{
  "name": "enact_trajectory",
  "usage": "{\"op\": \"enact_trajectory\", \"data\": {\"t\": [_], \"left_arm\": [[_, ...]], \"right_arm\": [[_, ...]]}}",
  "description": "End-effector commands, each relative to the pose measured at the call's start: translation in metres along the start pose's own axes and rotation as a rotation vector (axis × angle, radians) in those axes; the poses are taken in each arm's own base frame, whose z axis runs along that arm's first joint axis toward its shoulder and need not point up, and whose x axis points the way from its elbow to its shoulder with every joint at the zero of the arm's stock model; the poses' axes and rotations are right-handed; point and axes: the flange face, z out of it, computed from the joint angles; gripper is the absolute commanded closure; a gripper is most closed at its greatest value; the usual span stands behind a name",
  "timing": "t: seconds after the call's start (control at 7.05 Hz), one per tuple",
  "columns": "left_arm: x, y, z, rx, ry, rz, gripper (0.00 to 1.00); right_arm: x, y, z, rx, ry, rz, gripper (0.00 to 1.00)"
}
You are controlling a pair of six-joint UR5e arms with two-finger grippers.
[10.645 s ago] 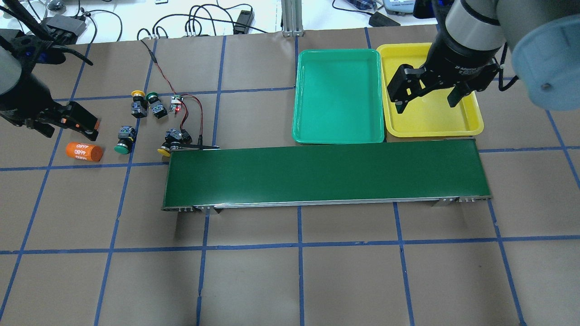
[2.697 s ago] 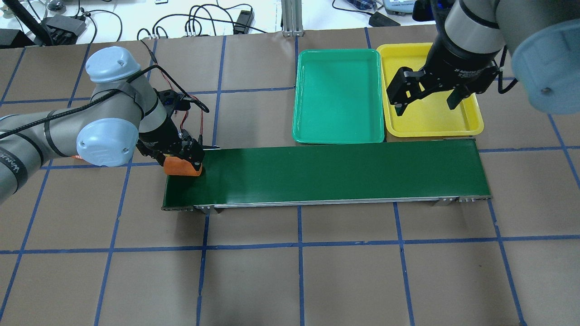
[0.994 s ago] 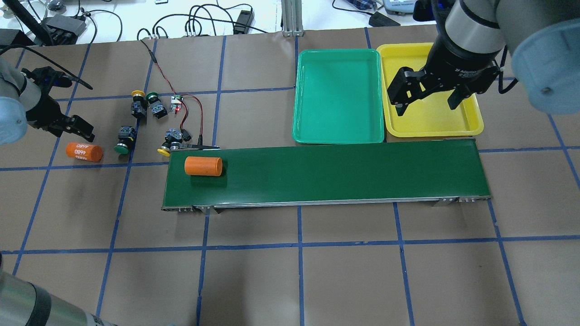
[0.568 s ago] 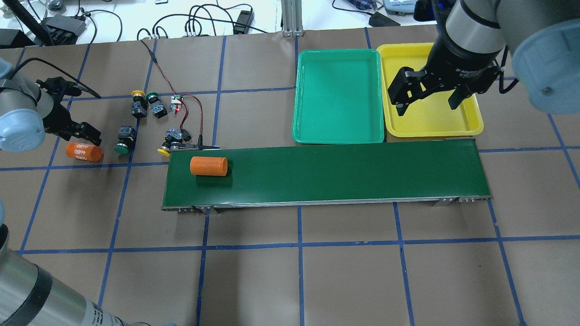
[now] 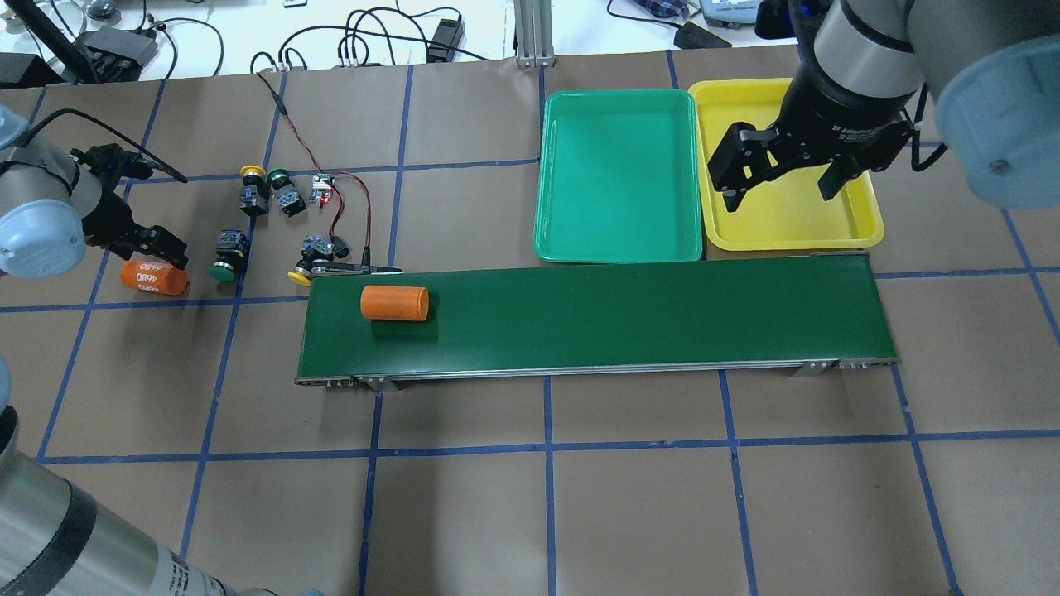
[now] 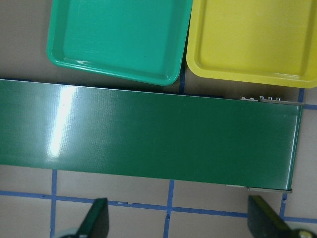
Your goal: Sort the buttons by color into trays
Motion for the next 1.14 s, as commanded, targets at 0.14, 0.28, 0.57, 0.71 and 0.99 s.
{"op": "enact_trajectory", "data": {"t": [0.14, 0.28, 0.57, 0.71, 0.99], "left_arm": [[-0.006, -0.003, -0.001, 0.0, -0.01, 0.017, 0.0], [-0.007, -0.001, 0.004, -0.007, -0.007, 0.031, 0.0], [-0.009, 0.0, 0.006, -0.01, -0.007, 0.032, 0.0], [-0.01, 0.0, 0.006, -0.009, -0.008, 0.032, 0.0], [-0.01, 0.0, 0.013, -0.015, -0.003, 0.033, 0.0]], "right_arm": [[-0.001, 0.0, 0.0, 0.001, -0.003, -0.002, 0.0], [0.0, 0.0, 0.0, 0.001, -0.002, 0.0, 0.0], [-0.001, 0.0, 0.0, 0.001, -0.003, -0.002, 0.0], [-0.001, 0.0, 0.0, 0.001, -0.003, -0.002, 0.0], [-0.001, 0.0, 0.0, 0.001, -0.003, -0.002, 0.0]]}}
